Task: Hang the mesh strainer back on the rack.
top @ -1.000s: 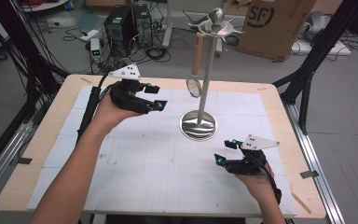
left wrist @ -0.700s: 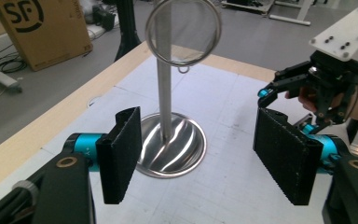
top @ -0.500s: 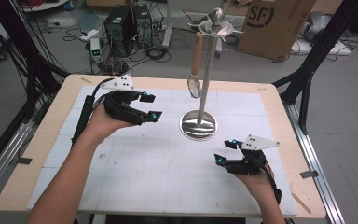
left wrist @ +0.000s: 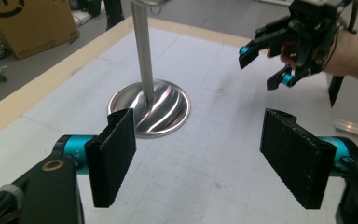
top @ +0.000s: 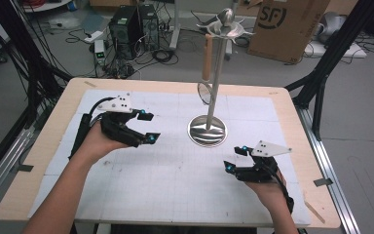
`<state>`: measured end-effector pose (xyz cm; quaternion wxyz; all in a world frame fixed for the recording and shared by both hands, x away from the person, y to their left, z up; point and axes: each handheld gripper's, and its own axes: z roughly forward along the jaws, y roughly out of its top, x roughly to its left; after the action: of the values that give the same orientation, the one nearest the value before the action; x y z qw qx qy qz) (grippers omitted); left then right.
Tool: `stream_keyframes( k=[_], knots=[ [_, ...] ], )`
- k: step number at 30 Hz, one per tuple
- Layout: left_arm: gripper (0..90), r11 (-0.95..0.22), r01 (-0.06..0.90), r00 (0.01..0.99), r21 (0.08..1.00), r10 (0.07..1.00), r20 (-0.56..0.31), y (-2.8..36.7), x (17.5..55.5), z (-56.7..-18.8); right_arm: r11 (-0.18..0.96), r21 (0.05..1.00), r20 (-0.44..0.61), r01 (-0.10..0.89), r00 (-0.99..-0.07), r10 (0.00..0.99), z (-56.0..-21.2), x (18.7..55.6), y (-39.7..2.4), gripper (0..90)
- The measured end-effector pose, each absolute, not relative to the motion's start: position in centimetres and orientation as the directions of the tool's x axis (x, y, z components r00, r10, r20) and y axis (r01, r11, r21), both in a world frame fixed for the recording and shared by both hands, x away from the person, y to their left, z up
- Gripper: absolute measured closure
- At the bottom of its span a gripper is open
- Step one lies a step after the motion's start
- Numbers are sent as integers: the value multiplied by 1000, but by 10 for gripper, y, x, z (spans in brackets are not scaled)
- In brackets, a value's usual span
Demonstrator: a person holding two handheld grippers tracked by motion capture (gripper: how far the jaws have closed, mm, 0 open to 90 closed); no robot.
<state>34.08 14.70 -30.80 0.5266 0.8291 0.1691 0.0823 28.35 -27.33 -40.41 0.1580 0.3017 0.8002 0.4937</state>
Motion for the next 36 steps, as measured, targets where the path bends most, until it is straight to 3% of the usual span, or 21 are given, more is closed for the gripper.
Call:
stream_keyframes(
  k=[36],
  knots=[
    [197,-397,212,911,893,412,-34,149,317,-371,331,878,59,346,-764,642,-407,285,-274,318]
  ],
)
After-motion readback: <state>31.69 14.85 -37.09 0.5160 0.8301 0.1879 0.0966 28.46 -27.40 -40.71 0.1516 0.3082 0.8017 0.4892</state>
